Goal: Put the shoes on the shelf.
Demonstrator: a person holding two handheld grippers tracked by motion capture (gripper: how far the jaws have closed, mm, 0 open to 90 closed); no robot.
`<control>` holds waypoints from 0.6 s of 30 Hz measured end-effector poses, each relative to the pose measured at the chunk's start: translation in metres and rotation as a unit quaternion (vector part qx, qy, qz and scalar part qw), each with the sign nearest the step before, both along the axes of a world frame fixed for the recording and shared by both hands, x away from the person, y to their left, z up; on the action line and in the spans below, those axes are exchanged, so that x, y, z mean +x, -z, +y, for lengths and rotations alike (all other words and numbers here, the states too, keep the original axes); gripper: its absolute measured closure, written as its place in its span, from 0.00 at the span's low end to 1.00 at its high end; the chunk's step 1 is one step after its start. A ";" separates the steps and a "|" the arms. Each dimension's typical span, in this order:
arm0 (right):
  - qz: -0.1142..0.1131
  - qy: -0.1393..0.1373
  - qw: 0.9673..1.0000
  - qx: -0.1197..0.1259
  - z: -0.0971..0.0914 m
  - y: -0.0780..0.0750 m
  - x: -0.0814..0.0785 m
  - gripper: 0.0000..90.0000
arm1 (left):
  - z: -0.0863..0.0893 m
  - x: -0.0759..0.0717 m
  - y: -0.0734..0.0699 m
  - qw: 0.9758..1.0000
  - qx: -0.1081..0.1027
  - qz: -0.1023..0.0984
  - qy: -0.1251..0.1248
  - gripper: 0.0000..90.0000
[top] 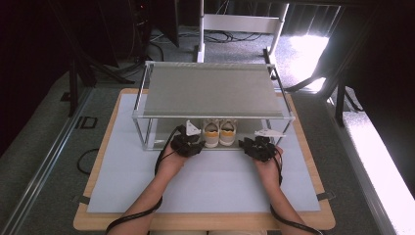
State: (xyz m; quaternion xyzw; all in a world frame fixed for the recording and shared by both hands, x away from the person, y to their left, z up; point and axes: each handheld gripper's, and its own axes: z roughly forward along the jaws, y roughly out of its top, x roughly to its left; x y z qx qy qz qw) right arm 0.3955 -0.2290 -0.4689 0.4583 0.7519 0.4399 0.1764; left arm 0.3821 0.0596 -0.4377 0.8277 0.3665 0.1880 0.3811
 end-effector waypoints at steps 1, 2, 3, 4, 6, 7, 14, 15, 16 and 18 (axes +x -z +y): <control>0.001 -0.001 1.000 0.001 -0.002 -0.002 -0.003 0.73 | 0.001 -0.002 0.000 1.000 -0.006 0.003 -0.003 0.67; 0.000 -0.001 1.000 0.004 -0.003 -0.003 -0.005 0.73 | 0.002 -0.004 -0.001 1.000 -0.007 0.001 -0.008 0.61; 0.003 -0.002 1.000 0.007 -0.004 -0.004 -0.007 0.72 | 0.003 -0.006 -0.001 1.000 -0.008 0.000 -0.011 0.58; 0.004 0.001 1.000 0.010 -0.005 -0.005 -0.009 0.69 | 0.005 -0.007 -0.002 1.000 -0.018 0.004 -0.007 0.55; 0.007 0.000 1.000 0.013 -0.006 -0.007 -0.013 0.61 | 0.008 -0.010 -0.001 1.000 -0.030 0.006 0.000 0.51; 0.003 0.001 1.000 0.004 -0.006 -0.008 -0.015 0.55 | 0.008 -0.012 -0.001 0.999 -0.033 0.005 0.006 0.49; -0.022 -0.008 1.000 -0.012 -0.009 -0.008 -0.028 0.20 | 0.011 -0.021 0.005 0.999 -0.044 0.005 0.018 0.19; -0.025 -0.012 1.000 -0.014 -0.010 -0.007 -0.029 0.17 | 0.011 -0.022 0.007 0.999 -0.047 0.007 0.020 0.17; -0.026 -0.013 1.000 -0.011 -0.011 -0.006 -0.030 0.17 | 0.012 -0.023 0.008 0.998 -0.050 0.010 0.022 0.16; -0.026 -0.016 1.000 -0.006 -0.014 -0.004 -0.033 0.15 | 0.011 -0.025 0.012 0.999 -0.050 0.009 0.021 0.12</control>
